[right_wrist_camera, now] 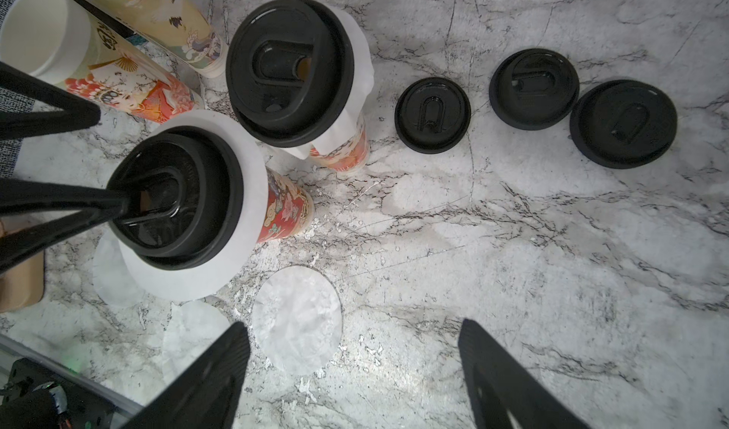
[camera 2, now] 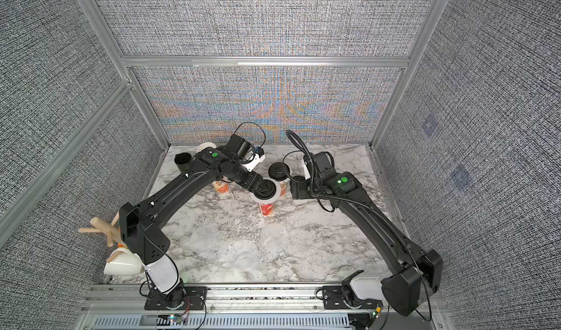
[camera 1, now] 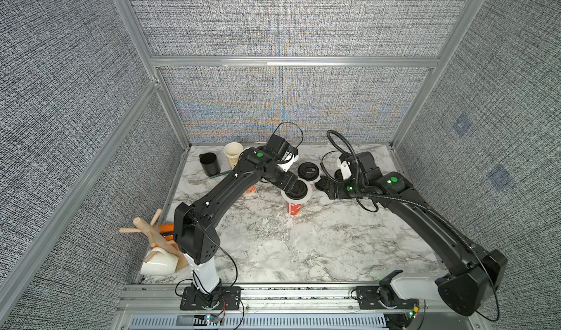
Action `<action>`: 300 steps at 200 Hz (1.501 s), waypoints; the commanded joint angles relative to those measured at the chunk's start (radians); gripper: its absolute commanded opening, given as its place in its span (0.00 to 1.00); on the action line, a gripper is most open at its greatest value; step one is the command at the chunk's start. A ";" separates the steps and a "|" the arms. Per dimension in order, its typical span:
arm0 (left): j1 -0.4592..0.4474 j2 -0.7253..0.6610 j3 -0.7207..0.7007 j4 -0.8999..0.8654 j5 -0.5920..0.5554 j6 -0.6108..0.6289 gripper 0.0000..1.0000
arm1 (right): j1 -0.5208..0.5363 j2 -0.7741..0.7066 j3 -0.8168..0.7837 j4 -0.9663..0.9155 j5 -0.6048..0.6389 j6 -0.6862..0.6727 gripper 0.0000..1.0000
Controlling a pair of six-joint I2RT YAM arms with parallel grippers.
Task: Put the leak-proof paper on the milk tea cups
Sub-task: Secure the cup lid on the cup.
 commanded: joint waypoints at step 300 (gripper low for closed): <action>-0.001 0.019 -0.114 -0.028 -0.101 -0.011 0.74 | 0.089 0.251 0.096 0.138 -0.042 0.067 0.75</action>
